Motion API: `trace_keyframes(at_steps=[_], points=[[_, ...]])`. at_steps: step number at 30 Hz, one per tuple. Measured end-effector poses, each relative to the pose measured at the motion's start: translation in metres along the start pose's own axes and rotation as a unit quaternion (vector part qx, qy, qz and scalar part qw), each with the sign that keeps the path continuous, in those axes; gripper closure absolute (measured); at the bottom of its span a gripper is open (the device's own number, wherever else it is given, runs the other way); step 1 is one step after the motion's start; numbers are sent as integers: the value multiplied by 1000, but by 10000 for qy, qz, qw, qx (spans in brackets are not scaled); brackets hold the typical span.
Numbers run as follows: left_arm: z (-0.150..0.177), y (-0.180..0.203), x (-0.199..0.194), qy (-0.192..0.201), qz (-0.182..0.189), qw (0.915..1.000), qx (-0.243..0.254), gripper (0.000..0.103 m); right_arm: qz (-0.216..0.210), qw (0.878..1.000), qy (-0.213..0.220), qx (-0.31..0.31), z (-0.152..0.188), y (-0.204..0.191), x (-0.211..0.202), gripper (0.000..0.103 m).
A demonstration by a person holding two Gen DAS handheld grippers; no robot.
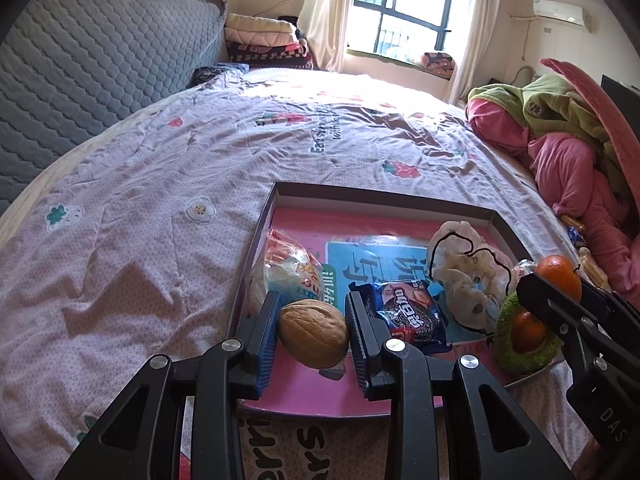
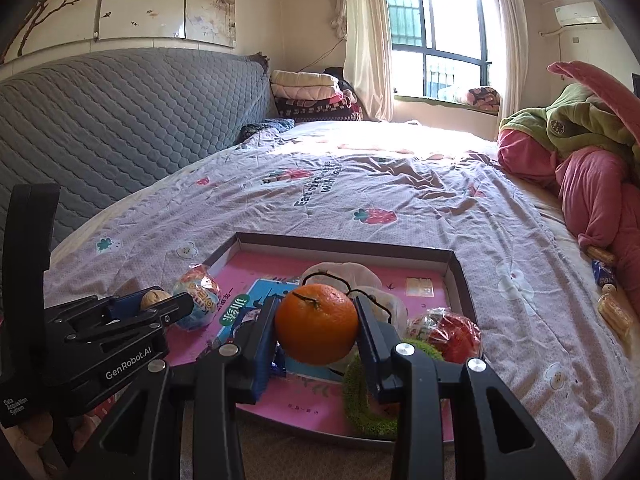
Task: Organize objects
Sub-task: 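Lower walnut into tray with left tool while right tool lowers orange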
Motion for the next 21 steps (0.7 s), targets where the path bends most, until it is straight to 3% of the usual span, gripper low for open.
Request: trace_keyframes(at_steps=[12,21], points=[[16,0,6,-442,82,9990,-12,70,-126,9993,-289,-186,19,-13,4,66],[27,1,10,-689,71,9976,79,70,-89,9968,-791,-102,40,-9,15,66]])
Point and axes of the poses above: each gripper's, at about its wrist camera, not at the fingertips, and x roughly the way its jaws point, y to its right, z to its underside, the point moved 8 cm from there along x, roughly the way its jaws point, and after that the axes turned 14 degrees about y, right-handed, at the moved point
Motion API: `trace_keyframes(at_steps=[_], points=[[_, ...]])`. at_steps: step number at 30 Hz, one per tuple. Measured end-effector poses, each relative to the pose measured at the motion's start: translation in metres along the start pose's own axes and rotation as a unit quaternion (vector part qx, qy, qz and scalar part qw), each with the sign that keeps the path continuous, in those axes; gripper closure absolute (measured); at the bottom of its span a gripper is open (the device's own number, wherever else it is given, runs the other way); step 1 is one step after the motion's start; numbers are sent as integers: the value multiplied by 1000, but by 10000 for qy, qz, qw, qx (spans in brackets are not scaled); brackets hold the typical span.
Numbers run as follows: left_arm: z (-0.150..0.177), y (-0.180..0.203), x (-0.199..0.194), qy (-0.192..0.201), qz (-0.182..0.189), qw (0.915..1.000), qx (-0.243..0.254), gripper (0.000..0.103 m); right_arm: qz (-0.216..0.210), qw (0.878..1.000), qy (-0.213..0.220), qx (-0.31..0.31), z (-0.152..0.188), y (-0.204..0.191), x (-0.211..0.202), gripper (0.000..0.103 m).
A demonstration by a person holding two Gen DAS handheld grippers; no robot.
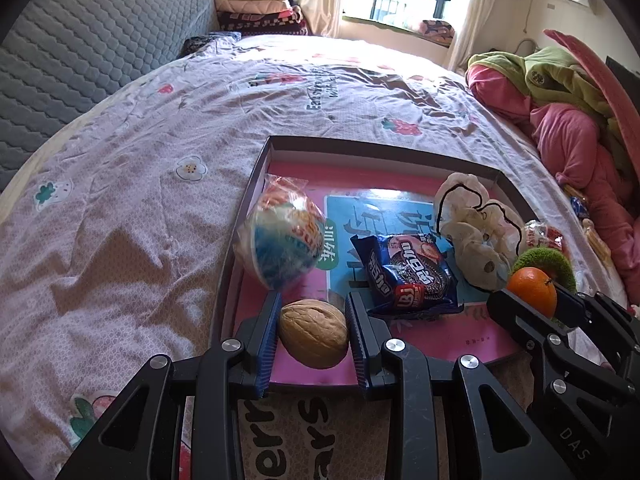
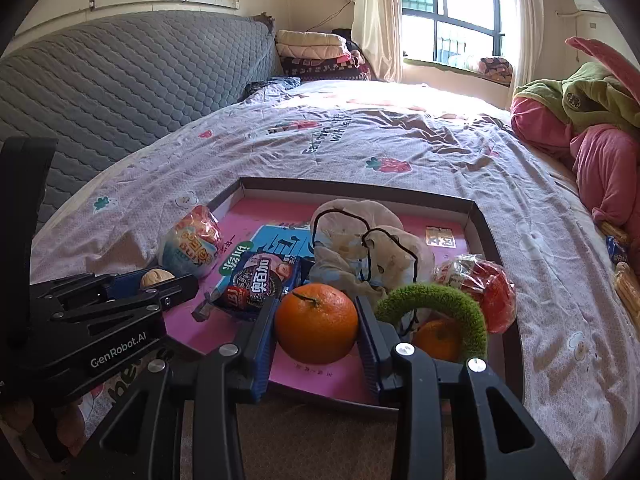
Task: Organize objects
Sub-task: 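Lower walnut into tray with left tool while right tool lowers orange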
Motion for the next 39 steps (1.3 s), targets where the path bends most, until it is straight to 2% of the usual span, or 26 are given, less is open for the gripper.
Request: trace_keyframes(at_steps=[4,17,39], points=[[5,0,5,-128,-14,9999,42,70,-32,9999,-136,65,5,0,4,66],[7,9,14,-158,-11,9996,225,70,9,9991,-419,73,20,-1,16,66],[3,16,32,-143,-70,9993,350,70,161,9979,-560,264,23,4,35,65]])
Point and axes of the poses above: each gripper's, at about its wrist camera, not at the fingertips, and x roughly the way its jaws point, y to its right, z to its underside, the point moved 8 cm from there along x, roughly the way its jaws point, and after that the axes turned 14 degrees about y, right-handed, at the moved point
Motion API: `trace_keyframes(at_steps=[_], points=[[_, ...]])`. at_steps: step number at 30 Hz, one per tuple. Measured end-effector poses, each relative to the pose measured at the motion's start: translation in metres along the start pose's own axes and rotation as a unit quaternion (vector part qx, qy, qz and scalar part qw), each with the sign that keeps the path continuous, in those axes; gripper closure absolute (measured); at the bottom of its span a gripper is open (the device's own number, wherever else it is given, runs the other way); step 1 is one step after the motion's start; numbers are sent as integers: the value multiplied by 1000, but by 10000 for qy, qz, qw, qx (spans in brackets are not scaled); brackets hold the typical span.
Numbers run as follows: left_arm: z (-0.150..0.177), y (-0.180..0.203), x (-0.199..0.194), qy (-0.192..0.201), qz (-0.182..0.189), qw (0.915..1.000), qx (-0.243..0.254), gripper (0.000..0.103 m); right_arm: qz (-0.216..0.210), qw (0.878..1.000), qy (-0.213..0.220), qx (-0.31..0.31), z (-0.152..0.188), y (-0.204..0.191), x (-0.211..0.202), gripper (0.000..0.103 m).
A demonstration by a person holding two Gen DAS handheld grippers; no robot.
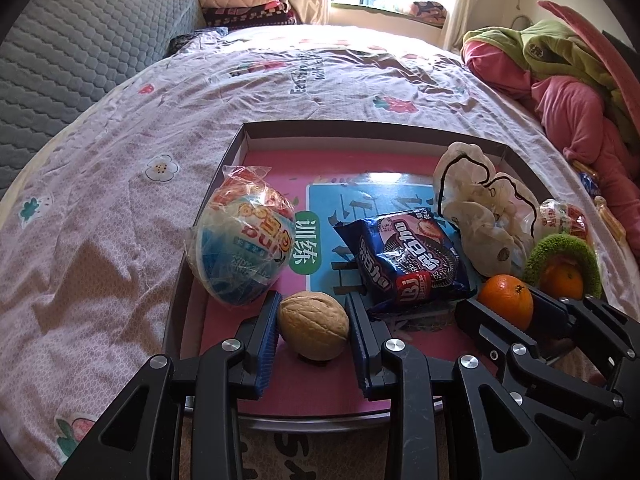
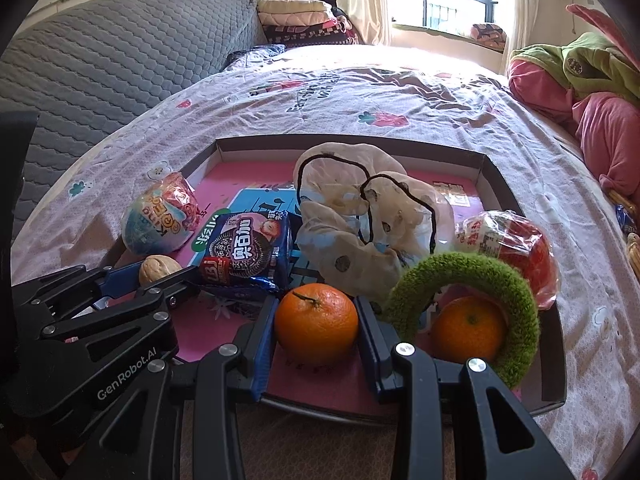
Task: Organize objects
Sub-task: 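Lower walnut into tray with left tool while right tool lowers orange, then open left tool to release walnut while right tool releases orange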
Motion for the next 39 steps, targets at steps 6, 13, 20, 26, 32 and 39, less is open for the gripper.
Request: trace_keyframes(at_steps=[6,13,20,26,32,39], points=[[-1,4,1,7,8,10000,33,70,91,10000,-23,-19,-1,2,4,65],[-1,5,0,9,11,10000,86,70,138,9999,-18,-50,-1,3,4,65],[-1,7,0,23,37,9999,137,70,88,9999,-4,-146,-3,3,-1,65],[-1,8,0,-4,191,9998,27,54,40,9997,162,-151,-11,5,-13,64],[1,11,0,-1,173,9998,80,48,-33,9996,279,-44,-17,9,-23,62],[-5,11,-6,130,255,9996,-8,38,-61,9992,396,71,-21,14,-33,56]])
Point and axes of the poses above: each gripper's, at about its wrist camera, not at the fingertips, and x roughly the way its jaws point, y to its right, z to its underside, the point moved 8 cm from there along x, roughly the way its jaws point, and after that the axes turned 14 degrees about y, right-handed, at the moved point
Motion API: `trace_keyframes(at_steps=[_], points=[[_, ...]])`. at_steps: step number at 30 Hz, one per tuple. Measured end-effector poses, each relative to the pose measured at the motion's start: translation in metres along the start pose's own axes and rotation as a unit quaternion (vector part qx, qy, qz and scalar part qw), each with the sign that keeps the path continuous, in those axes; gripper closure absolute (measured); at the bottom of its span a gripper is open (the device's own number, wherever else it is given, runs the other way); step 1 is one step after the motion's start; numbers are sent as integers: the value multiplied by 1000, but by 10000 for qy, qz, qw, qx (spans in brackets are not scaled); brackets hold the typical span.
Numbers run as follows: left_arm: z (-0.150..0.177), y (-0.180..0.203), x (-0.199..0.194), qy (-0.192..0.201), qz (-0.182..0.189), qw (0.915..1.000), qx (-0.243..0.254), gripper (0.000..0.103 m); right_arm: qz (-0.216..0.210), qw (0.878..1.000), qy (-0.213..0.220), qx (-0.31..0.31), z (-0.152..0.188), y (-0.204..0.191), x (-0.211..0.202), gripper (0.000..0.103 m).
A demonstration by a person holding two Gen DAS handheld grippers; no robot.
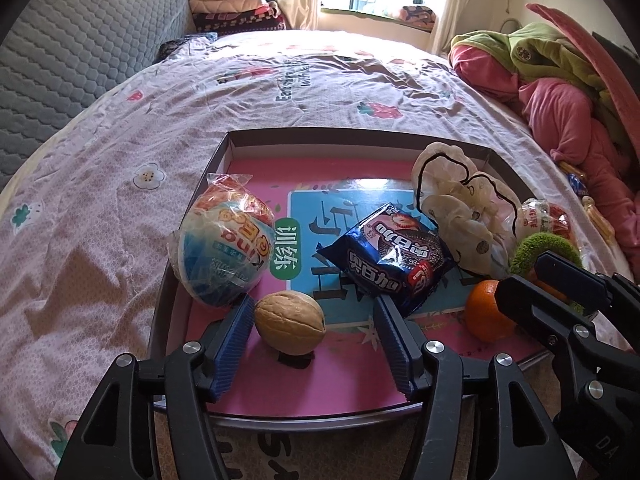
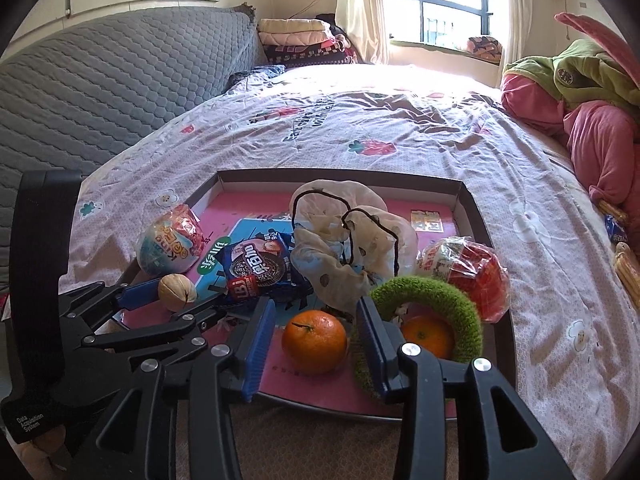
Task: Organize objects
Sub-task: 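Open left tool to release walnut while right tool releases orange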
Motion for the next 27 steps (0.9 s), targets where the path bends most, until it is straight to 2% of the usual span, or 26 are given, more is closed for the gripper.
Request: trace_keyframes(at_steps=[5,13,17,19,27], points=[[-8,2,-11,186,98,9997,-86,32,-31,9998,109,155,-6,7,-7,54],[-18,3,-33,503,36,9987,-48,30,11,9993,335,183,-15,12,-21,50],[-25,-1,-47,714,-118,9974,-21,27,-43,9984,508,240,-23,12,-31,43],[-27,-3,-53,816,-191,9965,-17,27,-47,9982,562,209,-25,12,-35,42],[-37,-3,-77,1167,-141,9931,-54,25,10,9962,850,204,-36,14,-53,37]])
Point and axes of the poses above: each gripper's, at about its wrist camera, not at the fingertips, and x roughly the way its jaws point, y to its right, z to its underside, the point moved 8 cm from there along x, roughly the way its jaws point, and after that the axes turned 14 degrees about y, right-handed, at the moved point
